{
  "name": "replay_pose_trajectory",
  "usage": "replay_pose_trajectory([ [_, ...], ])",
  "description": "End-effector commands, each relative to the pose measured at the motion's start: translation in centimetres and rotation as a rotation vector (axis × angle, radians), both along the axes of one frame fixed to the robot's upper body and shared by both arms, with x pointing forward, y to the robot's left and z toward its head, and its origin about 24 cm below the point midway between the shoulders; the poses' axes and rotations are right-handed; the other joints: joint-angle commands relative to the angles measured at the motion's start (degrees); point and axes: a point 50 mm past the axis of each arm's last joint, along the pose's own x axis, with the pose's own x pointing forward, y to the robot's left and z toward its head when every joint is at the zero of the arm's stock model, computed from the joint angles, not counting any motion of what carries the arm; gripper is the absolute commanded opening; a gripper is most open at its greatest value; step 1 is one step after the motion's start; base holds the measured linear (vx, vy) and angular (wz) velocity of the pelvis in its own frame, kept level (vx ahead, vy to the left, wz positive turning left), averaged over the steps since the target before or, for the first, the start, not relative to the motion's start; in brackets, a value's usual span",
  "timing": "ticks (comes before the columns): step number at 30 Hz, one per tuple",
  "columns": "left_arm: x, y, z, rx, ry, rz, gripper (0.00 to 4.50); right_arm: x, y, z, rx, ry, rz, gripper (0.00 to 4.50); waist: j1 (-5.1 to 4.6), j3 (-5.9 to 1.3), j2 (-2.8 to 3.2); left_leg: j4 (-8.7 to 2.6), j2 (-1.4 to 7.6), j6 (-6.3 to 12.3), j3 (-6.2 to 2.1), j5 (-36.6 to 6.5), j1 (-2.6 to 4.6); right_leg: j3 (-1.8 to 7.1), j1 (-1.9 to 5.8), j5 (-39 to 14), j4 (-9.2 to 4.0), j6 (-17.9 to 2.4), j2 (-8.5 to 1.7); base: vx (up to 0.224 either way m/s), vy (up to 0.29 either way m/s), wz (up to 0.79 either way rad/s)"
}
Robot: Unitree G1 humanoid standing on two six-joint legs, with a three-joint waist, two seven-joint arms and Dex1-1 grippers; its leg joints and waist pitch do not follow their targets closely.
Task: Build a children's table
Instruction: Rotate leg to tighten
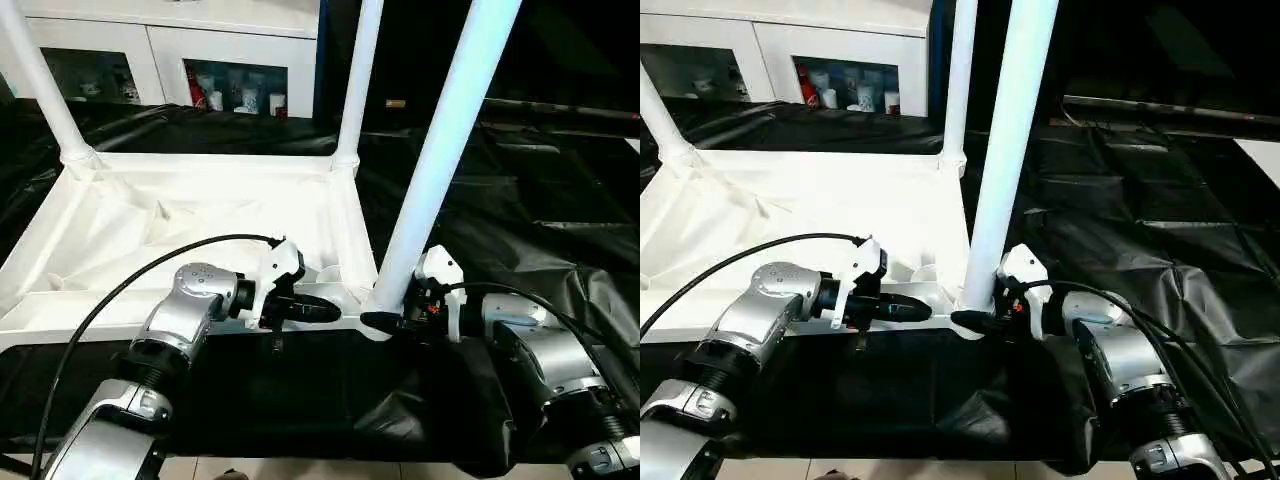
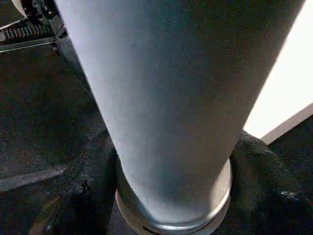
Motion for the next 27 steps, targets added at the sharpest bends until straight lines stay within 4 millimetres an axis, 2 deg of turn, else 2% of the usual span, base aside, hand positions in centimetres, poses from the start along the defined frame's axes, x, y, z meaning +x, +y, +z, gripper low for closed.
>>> replay_pose_trajectory([
  [1,-0.5,-0.3,-0.3,0.005,0.021,-0.039,0.0,-0.1,0.0,-0.4,-0.018,0.016,0.008,2.73,0.09,-3.48,-0.06,-3.32,2.43,4.03,-0.8,-7.74,0.65,2.14,3.07,-2.25,-3.22,-15.41,-3.03,0.0,0.0,0.0],
  [7,-0.3,-0.1,-0.2,0.049,-0.012,-0.029,0.0,-0.2,0.0,-0.9,-0.022,0.024,0.001,2.72,0.03,-3.53,-0.1,-3.2,2.37,4.24,-0.78,-7.42,0.62,2.14,3.15,-1.42,-3.12,-15.66,-3.03,0.0,0.0,0.0],
  [8,-0.2,-0.1,-0.2,0.052,-0.011,-0.016,0.33,-0.2,0.0,-0.9,-0.022,0.025,0.0,2.72,0.02,-3.51,-0.04,-3.23,2.39,4.11,-0.78,-7.82,0.66,2.12,3.13,-1.91,-3.16,-15.65,-3.05,0.0,0.0,0.0],
  [11,0.2,-0.1,0.4,0.061,-0.005,0.008,0.44,-0.1,0.0,-1.1,-0.027,0.021,-0.001,2.72,-0.01,-3.48,-0.11,-3.29,2.4,3.69,-0.83,-8.42,0.72,2.14,3.12,-3.2,-3.28,-15.44,-3.07,0.0,0.0,0.0],
  [13,0.2,-0.1,0.8,0.065,-0.012,-0.009,0.78,-0.1,0.0,-1.1,-0.026,0.021,-0.001,2.72,-0.02,-3.49,-0.1,-3.26,2.4,3.52,-0.85,-8.45,0.69,2.19,3.15,-3.55,-3.28,-15.37,-3.12,0.0,0.0,0.0],
  [15,0.1,-0.1,1.0,0.074,-0.02,-0.019,0.83,-0.1,0.1,-1.2,-0.026,0.022,0.0,2.72,-0.03,-3.5,-0.06,-3.25,2.38,3.59,-0.87,-8.31,0.72,2.17,3.08,-3.22,-3.22,-15.46,-3.06,0.0,0.0,0.0],
  [18,0.0,0.1,0.9,0.099,-0.026,-0.031,1.21,-0.1,0.1,-1.3,-0.026,0.021,0.002,2.72,-0.07,-3.45,0.06,-3.28,2.35,3.47,-0.9,-8.82,0.7,2.16,3.06,-4.09,-3.3,-15.21,-3.02,0.0,0.0,0.0],
  [20,-0.1,0.2,0.7,0.118,-0.032,-0.035,1.27,0.0,0.1,-1.3,-0.027,0.02,0.003,2.72,-0.11,-3.48,0.03,-3.3,2.35,3.19,-0.92,-9.15,0.73,2.15,3.07,-4.56,-3.32,-15.04,-3.04,0.0,0.0,0.0],
  [24,-0.3,0.3,0.3,0.148,-0.044,-0.033,1.65,-0.1,0.0,-1.5,-0.03,0.021,0.003,2.72,-0.17,-3.44,0.14,-3.36,2.38,2.67,-0.95,-10.09,0.78,2.17,3.01,-5.42,-3.45,-14.85,-3.05,0.0,0.0,0.0],
  [27,-0.4,0.3,0.2,0.157,-0.043,-0.026,1.69,-0.1,0.0,-1.7,-0.031,0.022,0.003,2.72,-0.18,-3.45,0.1,-3.33,2.35,2.54,-0.96,-10.2,0.77,2.19,3.01,-5.46,-3.43,-14.73,-3.04,0.0,0.0,0.0],
])
